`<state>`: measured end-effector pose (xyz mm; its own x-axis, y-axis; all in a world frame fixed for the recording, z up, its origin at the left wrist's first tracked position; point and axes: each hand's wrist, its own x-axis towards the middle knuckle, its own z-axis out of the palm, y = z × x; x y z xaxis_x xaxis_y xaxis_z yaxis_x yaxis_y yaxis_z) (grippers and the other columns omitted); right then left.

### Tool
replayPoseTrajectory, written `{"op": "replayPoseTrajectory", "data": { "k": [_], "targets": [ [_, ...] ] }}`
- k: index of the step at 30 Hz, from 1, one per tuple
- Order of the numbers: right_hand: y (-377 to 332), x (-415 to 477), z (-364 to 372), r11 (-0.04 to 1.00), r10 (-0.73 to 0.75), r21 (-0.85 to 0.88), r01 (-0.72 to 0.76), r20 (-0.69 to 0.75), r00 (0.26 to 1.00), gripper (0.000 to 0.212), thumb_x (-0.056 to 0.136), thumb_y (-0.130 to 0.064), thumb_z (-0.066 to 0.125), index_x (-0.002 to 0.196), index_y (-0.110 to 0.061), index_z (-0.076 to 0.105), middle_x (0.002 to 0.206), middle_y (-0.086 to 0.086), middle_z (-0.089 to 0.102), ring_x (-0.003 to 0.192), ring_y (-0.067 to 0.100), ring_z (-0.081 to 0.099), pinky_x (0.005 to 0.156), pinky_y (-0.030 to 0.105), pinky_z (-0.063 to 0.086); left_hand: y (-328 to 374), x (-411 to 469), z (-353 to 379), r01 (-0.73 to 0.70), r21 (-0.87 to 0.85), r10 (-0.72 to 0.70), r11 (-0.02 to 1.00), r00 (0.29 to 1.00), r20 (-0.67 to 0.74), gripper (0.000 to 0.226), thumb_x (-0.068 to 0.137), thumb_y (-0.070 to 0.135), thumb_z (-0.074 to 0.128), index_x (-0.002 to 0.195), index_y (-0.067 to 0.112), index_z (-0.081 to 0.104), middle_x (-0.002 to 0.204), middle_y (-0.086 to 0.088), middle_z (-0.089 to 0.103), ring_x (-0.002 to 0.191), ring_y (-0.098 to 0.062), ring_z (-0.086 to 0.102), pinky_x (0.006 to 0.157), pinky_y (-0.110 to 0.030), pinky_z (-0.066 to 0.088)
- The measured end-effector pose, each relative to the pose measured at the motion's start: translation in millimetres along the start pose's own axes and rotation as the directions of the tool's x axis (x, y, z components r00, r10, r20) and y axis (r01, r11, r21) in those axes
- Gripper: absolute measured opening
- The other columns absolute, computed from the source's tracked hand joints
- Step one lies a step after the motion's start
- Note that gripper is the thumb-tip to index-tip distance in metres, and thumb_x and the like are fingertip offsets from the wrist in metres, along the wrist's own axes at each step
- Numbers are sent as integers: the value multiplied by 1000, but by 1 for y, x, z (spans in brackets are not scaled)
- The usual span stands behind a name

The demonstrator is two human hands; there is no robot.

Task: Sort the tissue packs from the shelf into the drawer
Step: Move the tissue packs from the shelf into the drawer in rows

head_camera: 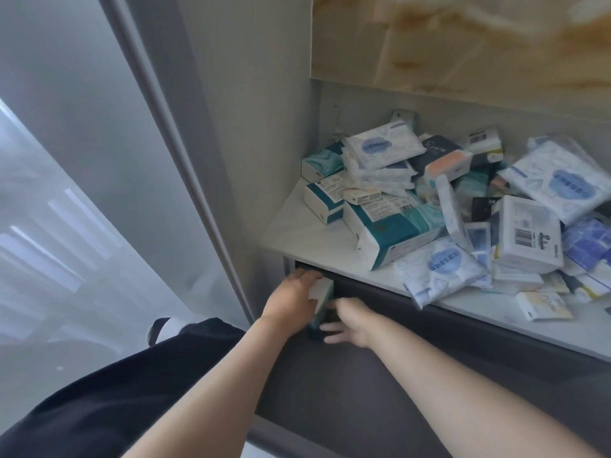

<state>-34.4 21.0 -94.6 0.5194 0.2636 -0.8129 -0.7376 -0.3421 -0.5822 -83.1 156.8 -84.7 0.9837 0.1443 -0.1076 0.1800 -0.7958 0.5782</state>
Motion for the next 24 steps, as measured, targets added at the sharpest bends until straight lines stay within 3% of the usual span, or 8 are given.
{"op": "replayPoseTrajectory", "data": {
  "k": [4, 8, 12, 14, 17, 20, 23, 24],
  "targets": [
    [-2, 8, 15, 993, -117, -22, 115, -85, 990, 41, 101, -20, 49, 142, -17, 46, 108, 7, 62, 94, 27, 66, 80, 39, 60, -5, 2, 2, -100, 182, 97, 978, 995, 25, 36, 87, 7, 56, 121, 17, 64, 124, -4, 52, 117, -25, 46, 91, -37, 48],
    [3, 4, 13, 979, -147, -149, 137, -58, 987, 46, 98, -20, 45, 143, -30, 41, 120, 1, 64, 102, 21, 65, 86, 39, 53, -11, 3, -3, -94, 205, 68, 974, 989, 135, 37, 90, 11, 54, 124, 18, 62, 126, -4, 50, 121, -23, 43, 98, -38, 44],
    [-9, -15, -5, 898, -211, -398, 190, -8, 977, 39, 96, -29, 53, 135, -28, 53, 118, 3, 67, 111, 25, 64, 75, 31, 44, 9, 12, -21, -51, 295, -35, 954, 959, 280, 39, 94, 21, 51, 132, 25, 56, 133, -2, 50, 125, -23, 46, 102, -35, 43],
    [-22, -30, -18, 836, -280, -501, 224, -38, 959, 26, 93, -30, 54, 118, -26, 62, 109, 4, 68, 102, 27, 68, 67, 30, 46, 29, 17, -29, -31, 341, -49, 939, 974, 223, 36, 95, 25, 48, 130, 28, 57, 134, 2, 54, 123, -21, 51, 99, -33, 45],
    [-43, -61, -36, 694, -406, -659, 289, -28, 913, 15, 86, -32, 52, 92, -29, 66, 88, 3, 73, 81, 25, 73, 59, 33, 54, 66, 21, -45, 5, 322, -3, 947, 1000, -7, 27, 95, 24, 45, 117, 27, 59, 119, -1, 64, 105, -23, 60, 82, -31, 49],
    [-66, -99, -54, 456, -604, -842, 288, -55, 795, 21, 83, -37, 53, 76, -21, 65, 73, -1, 69, 72, 25, 66, 59, 30, 50, 102, 28, -60, -38, 202, 64, 979, 991, -119, 21, 94, 22, 47, 111, 21, 60, 110, -3, 65, 96, -25, 61, 74, -31, 49],
    [-90, -118, -71, 229, -857, -940, 254, -71, 510, 20, 83, -40, 55, 76, -22, 59, 81, -6, 64, 81, 23, 60, 62, 30, 41, 122, 33, -67, -136, 156, 158, 978, 978, -136, 24, 92, 19, 50, 114, 21, 59, 109, -2, 64, 97, -24, 60, 79, -33, 52],
    [-97, -117, -77, 174, -888, -946, 274, -31, 459, 13, 83, -38, 56, 82, -26, 59, 90, -7, 63, 88, 22, 59, 66, 31, 43, 124, 32, -67, -171, 143, 189, 975, 975, -119, 27, 91, 19, 52, 117, 22, 58, 110, -1, 62, 99, -23, 59, 81, -34, 51]
  ]
}}
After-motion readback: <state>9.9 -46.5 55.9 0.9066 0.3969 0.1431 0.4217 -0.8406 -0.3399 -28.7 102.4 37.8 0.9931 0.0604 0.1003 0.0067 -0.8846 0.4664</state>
